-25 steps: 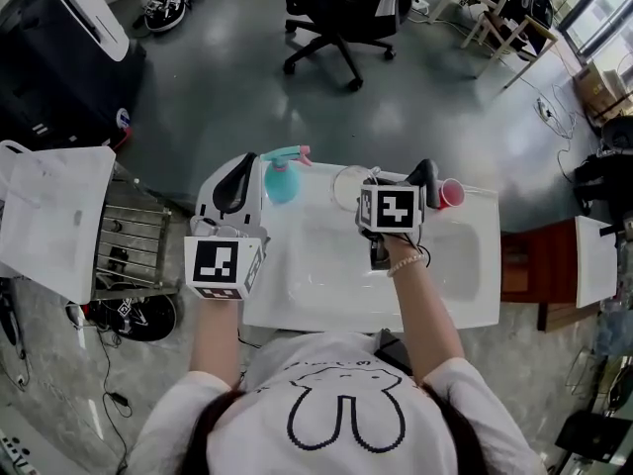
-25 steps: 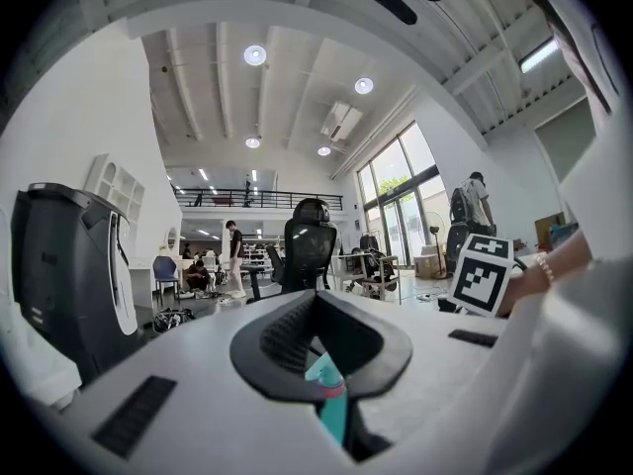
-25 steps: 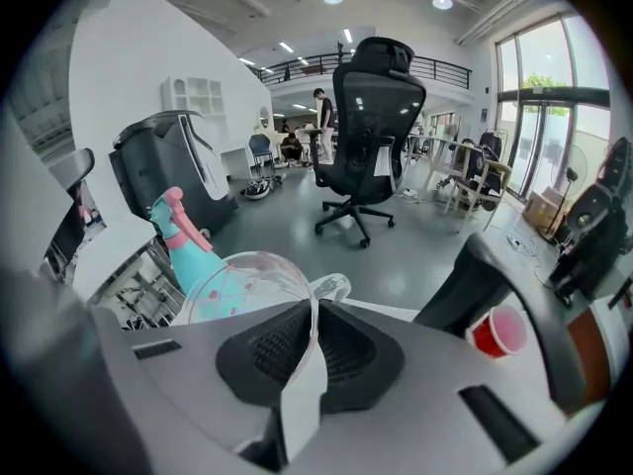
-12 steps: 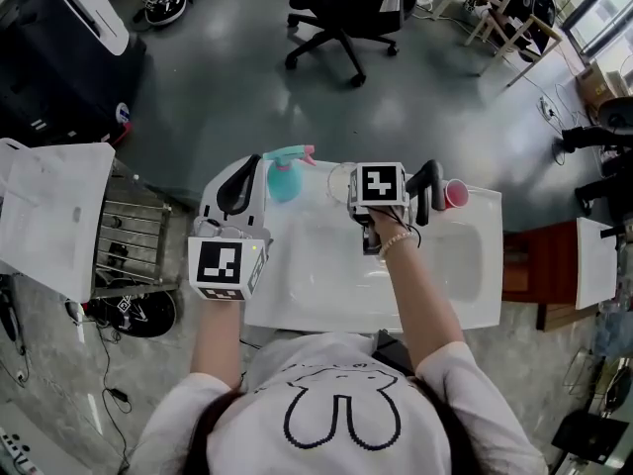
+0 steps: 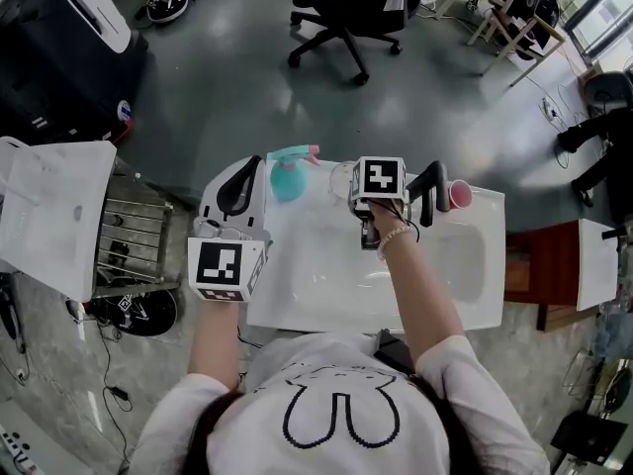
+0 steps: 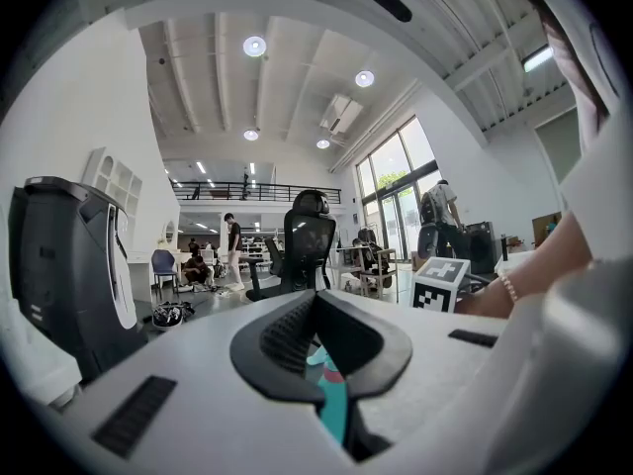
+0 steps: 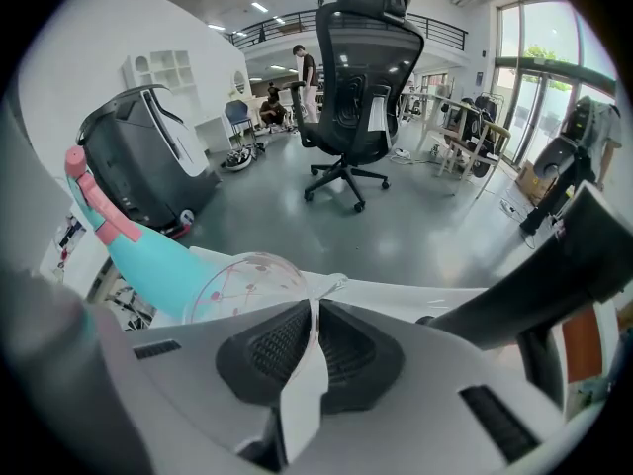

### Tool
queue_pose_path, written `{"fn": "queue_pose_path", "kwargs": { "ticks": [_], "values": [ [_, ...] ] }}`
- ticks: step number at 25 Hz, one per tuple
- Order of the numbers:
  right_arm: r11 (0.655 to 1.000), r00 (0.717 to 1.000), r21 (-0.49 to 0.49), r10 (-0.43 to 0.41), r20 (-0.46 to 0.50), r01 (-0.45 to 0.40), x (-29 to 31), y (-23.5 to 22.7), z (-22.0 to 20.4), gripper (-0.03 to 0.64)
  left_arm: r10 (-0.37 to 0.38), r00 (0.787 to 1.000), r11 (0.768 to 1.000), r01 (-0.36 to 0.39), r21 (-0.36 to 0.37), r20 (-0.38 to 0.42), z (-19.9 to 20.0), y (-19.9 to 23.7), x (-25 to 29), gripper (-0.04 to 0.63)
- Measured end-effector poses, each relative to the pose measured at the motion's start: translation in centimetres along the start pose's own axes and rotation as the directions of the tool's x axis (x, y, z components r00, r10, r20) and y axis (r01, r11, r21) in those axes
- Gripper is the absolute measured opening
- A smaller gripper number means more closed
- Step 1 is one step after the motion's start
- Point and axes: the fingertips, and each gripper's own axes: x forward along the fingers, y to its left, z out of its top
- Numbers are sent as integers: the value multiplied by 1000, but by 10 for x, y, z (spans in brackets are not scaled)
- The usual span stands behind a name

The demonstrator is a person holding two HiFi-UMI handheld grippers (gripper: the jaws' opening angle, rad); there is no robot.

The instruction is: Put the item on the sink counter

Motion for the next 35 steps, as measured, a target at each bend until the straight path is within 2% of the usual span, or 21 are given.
{"fn": "queue_pose_path", "kwargs": {
  "ticks": [9, 10, 12, 16, 27, 34, 35],
  "values": [
    [999, 1000, 52, 3, -7, -2, -2, 0, -3, 50, -13, 1000, 1000, 13, -2, -7, -4, 0, -1, 11],
    [999, 1000, 54, 2, -4, -2, -3, 0, -3, 72, -13, 1000, 1000, 13, -3, -7, -3, 0, -1, 11],
    [998, 1000, 59, 6, 16, -7, -5, 1, -1, 194, -16, 1000, 1000, 16, -5, -8, -4, -1, -2, 11],
    [997, 996, 63, 42, 75, -47, -14, 5, 3, 254, -18, 1000, 1000, 17, -10, -14, -7, -5, -3, 11],
    [993, 974, 30, 102, 200, -111, -62, 13, 1, 262, 11, 1000, 1000, -11, -12, 6, 4, -21, -24, 11],
    [986, 928, -15, 164, 336, -169, -117, 12, -1, 258, 12, 1000, 1000, -12, 6, 26, 20, -47, -37, 11],
    [983, 920, -28, 182, 346, -184, -125, 14, -3, 239, 13, 1000, 1000, -13, 11, 28, 22, -51, -40, 11]
  ]
}}
